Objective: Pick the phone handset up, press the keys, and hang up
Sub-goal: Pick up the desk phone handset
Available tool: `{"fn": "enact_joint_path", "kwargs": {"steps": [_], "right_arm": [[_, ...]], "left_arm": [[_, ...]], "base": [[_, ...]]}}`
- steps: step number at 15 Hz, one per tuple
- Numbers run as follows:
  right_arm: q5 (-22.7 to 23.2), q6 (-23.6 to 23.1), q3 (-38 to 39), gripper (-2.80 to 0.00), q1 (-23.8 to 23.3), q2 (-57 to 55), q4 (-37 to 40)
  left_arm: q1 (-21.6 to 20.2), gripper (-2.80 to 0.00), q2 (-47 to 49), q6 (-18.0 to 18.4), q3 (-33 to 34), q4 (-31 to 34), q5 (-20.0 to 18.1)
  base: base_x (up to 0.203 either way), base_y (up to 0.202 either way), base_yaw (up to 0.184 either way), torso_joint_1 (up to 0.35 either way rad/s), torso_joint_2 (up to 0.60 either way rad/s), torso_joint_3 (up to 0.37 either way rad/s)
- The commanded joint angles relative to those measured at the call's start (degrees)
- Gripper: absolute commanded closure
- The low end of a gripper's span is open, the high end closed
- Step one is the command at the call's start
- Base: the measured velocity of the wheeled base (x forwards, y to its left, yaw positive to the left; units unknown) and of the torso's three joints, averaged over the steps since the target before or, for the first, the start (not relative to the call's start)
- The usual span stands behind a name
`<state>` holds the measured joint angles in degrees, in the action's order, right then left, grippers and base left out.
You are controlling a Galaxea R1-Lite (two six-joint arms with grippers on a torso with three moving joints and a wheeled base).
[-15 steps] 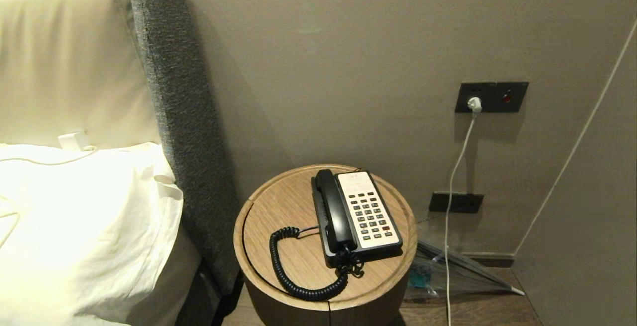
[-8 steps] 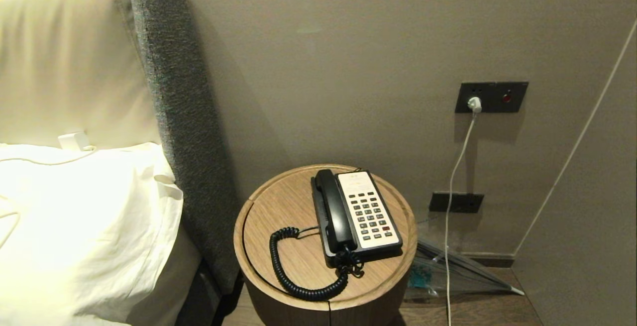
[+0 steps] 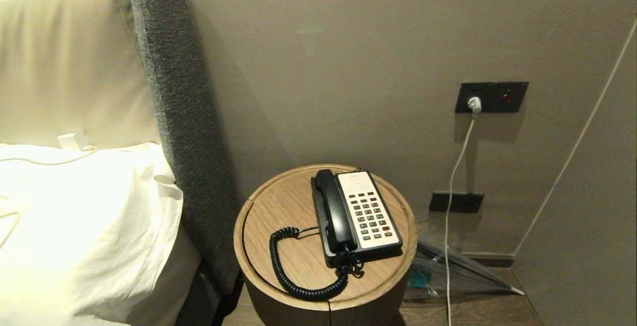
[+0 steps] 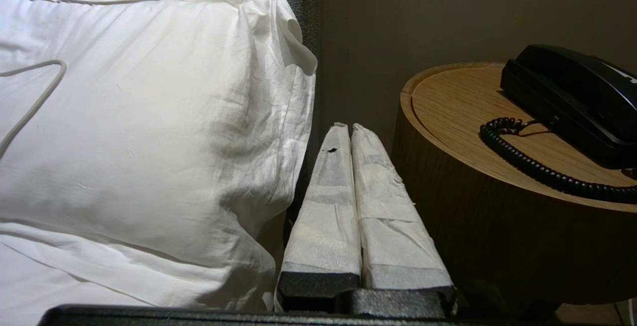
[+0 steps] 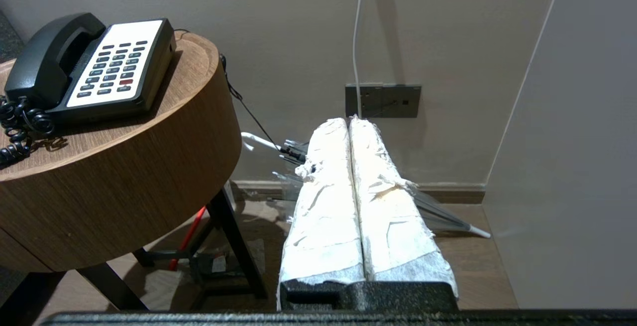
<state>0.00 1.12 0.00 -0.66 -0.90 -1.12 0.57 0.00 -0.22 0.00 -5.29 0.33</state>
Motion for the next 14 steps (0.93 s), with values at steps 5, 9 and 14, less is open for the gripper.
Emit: {"fn": "enact_joint_path", "kwargs": {"steps": [5, 9, 14], "right_arm": [[0.00, 0.02, 0.44, 0.00, 0.02, 0.00, -0.02], [0.00, 0.02, 0.44, 0.00, -0.04, -0.01, -0.02], [0.00, 0.02, 0.44, 0.00, 0.03, 0.02, -0.02]], "left_arm": [[-0.05, 0.00, 0.00, -0.22, 2.29, -0.16, 0.02], [-0.05, 0.00, 0.00, -0.22, 2.29, -0.16, -0.05], [-0.05, 0.00, 0.00, -0.31, 2.29, -0.16, 0.02]], "base": [[0.000, 0.000, 0.000, 0.002, 0.00, -0.150], [0.000, 0.000, 0.000, 0.002, 0.00, -0.194], [0.000, 0.000, 0.000, 0.002, 0.00, -0.195]]}}
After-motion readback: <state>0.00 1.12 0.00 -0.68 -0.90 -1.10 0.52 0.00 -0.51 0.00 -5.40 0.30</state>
